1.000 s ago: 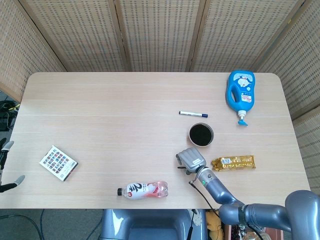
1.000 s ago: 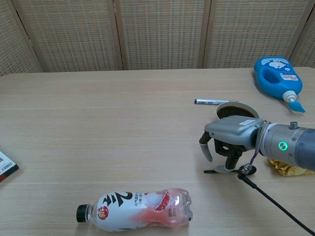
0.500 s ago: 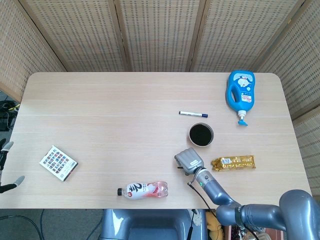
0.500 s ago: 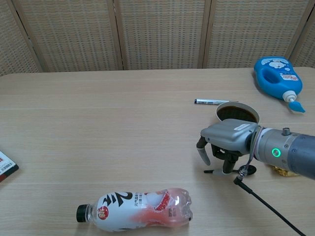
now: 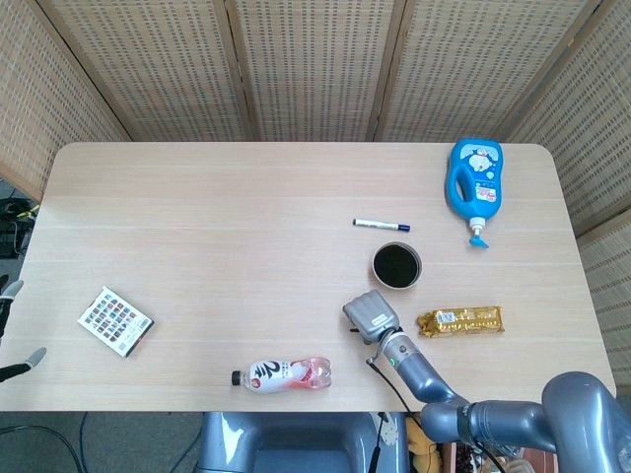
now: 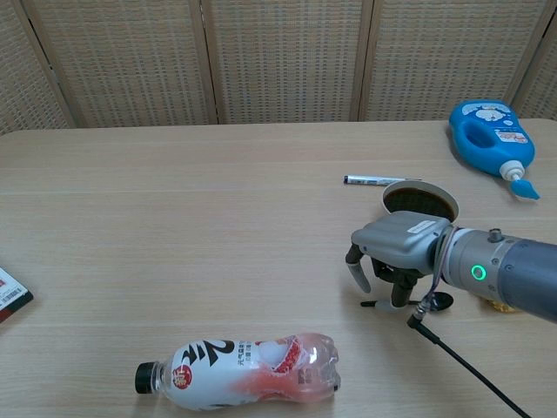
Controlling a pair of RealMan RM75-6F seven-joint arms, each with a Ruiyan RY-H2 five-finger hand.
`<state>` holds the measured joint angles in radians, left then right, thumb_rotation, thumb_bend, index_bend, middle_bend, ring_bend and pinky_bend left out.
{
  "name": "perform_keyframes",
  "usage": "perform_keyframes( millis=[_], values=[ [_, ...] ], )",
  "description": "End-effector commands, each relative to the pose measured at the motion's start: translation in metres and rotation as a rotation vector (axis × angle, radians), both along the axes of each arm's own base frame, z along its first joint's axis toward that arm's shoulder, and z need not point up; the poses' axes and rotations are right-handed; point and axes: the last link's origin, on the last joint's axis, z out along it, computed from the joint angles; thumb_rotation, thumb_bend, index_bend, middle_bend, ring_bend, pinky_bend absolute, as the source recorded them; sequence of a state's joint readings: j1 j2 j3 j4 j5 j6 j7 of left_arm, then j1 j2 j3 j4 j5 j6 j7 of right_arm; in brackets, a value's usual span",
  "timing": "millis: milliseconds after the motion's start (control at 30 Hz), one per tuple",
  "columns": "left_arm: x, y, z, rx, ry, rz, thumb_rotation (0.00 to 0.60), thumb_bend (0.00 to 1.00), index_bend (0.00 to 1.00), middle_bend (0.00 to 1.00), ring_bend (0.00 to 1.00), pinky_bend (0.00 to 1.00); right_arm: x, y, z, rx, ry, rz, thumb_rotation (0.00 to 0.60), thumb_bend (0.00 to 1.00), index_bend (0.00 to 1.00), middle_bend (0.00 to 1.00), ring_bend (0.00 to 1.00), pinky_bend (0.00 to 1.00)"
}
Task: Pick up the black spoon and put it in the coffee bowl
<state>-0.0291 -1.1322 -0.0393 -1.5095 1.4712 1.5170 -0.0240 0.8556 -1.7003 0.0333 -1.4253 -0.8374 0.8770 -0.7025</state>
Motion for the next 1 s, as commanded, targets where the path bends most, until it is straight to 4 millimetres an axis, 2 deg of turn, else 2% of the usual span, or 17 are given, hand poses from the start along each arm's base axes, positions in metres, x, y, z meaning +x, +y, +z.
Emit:
perform_keyframes(
  millis=[33,667,1000],
  values=[
    [0.0000,0.0001,0.0000,0.001,-0.001,-0.001,0.600,0.18,0.00,0.00,0.00,0.00,-0.0008,0.0000,-0.0007,0.001,0.007,0.001,0.600,0.46,0.56,1.00,1.00,1.00],
    [-0.0004,-0.0013,0.0003,0.001,-0.018,-0.010,0.600,0.18,0.00,0.00,0.00,0.00,-0.0055,-0.0026,-0.0047,0.018,0.066,0.005,0.600,0.46,0.56,0.99,1.00,1.00],
    [0.0002,-0.0017,0.0005,0.002,-0.027,-0.020,0.600,0.18,0.00,0.00,0.00,0.00,-0.0085,0.0027,-0.0048,0.040,0.087,0.002,0.600,0.46,0.56,0.99,1.00,1.00]
  ],
)
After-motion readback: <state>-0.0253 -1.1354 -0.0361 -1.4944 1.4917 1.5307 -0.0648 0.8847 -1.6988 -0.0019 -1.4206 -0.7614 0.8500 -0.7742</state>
